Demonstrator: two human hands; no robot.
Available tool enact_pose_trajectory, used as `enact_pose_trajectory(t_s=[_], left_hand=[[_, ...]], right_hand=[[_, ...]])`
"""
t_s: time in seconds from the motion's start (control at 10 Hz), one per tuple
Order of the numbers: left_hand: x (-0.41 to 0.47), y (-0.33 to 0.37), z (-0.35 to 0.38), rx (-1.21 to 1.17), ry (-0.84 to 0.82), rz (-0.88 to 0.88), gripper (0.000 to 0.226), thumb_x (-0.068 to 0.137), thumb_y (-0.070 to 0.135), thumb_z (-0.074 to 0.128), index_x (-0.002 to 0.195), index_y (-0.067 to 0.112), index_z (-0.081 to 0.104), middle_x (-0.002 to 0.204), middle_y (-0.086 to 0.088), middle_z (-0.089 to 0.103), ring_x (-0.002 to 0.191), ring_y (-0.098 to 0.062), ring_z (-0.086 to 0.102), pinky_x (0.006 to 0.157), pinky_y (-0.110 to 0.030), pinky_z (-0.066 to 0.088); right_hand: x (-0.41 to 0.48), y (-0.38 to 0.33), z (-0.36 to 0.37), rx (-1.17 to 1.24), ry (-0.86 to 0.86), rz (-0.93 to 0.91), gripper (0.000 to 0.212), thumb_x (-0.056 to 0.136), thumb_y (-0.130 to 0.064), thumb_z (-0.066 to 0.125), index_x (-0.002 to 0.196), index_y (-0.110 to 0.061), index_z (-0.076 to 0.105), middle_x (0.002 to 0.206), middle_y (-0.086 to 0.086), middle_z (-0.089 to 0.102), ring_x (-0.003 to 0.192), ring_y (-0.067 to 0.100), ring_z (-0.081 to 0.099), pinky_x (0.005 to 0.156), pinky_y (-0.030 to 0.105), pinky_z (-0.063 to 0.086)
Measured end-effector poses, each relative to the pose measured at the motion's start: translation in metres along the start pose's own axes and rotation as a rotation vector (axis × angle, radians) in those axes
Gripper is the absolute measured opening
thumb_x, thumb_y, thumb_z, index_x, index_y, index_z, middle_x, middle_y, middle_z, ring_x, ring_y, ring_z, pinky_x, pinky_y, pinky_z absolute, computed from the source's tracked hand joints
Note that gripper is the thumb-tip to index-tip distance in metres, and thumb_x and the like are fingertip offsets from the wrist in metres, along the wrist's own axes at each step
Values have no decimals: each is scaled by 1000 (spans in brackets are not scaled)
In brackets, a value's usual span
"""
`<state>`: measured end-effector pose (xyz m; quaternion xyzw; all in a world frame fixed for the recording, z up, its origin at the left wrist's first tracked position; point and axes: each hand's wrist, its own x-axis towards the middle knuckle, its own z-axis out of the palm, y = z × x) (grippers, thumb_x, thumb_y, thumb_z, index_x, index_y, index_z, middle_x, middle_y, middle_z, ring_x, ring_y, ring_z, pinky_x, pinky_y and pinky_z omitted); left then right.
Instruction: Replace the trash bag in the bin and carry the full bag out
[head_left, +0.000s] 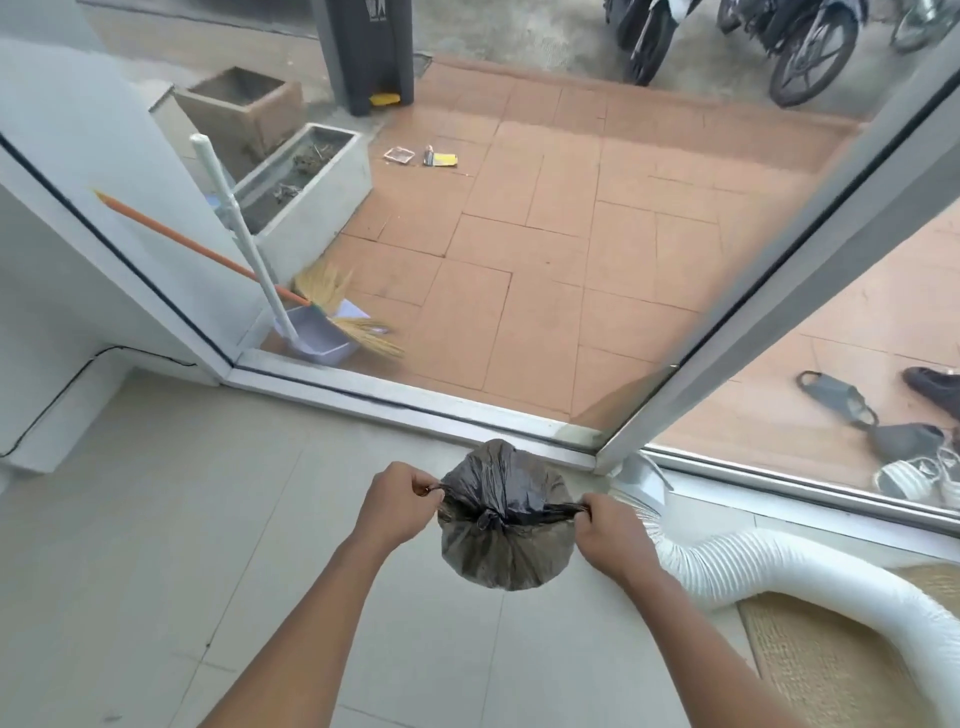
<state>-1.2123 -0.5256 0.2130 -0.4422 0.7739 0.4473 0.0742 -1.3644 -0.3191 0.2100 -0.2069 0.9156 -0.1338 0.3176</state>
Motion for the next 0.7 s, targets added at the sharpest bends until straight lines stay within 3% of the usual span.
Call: enact_pose_trajectory(t_s=[0.1,0.2,0.3,0.4,0.5,0.7], left_hand=[[53,-19,39,-25,46,-9,15,86,16,66,79,19,79,55,11,60,49,-6,50,50,-19,39],[98,-42,74,-54,77,-11,16,84,16,67,75,25,77,62,8,68,59,-15,63,61,-28,55],[128,-61,103,-80,83,-8,17,83,14,66,76,27,74,75,0,75,76,-23,72,73,-36,60],[144,-77,122,-107,62,-53,18,82,12,66,75,28,70,84,-5,76,82,-25,73,79,-40,61],[146,-89,135,-187,67,-118,11,82,11,66,86,19,73,84,-5,75,79,-25,75,82,-42,61],[121,-80,130,-176,72,-127,12,87,14,62,90,17,74,91,-4,76,85,-23,73,87,-39,58]], right_hand=[[62,22,36,-3,54,-3,16,92,-13,42,78,-13,49,82,12,61,79,30,55,65,30,36],[116,45,69,24,106,-3,16,91,-15,42,86,-11,57,96,17,69,91,36,62,67,32,38],[150,62,94,29,153,-12,22,93,-14,43,100,-6,62,106,20,69,101,38,61,75,38,43],[167,72,112,101,114,-1,28,94,-13,45,116,-7,62,117,17,68,112,37,58,90,38,44],[168,77,126,159,35,30,33,96,-12,44,125,-5,58,119,18,67,116,35,56,97,36,43],[146,69,128,165,-6,56,36,98,-11,41,131,-2,52,131,16,60,121,32,54,100,36,40]])
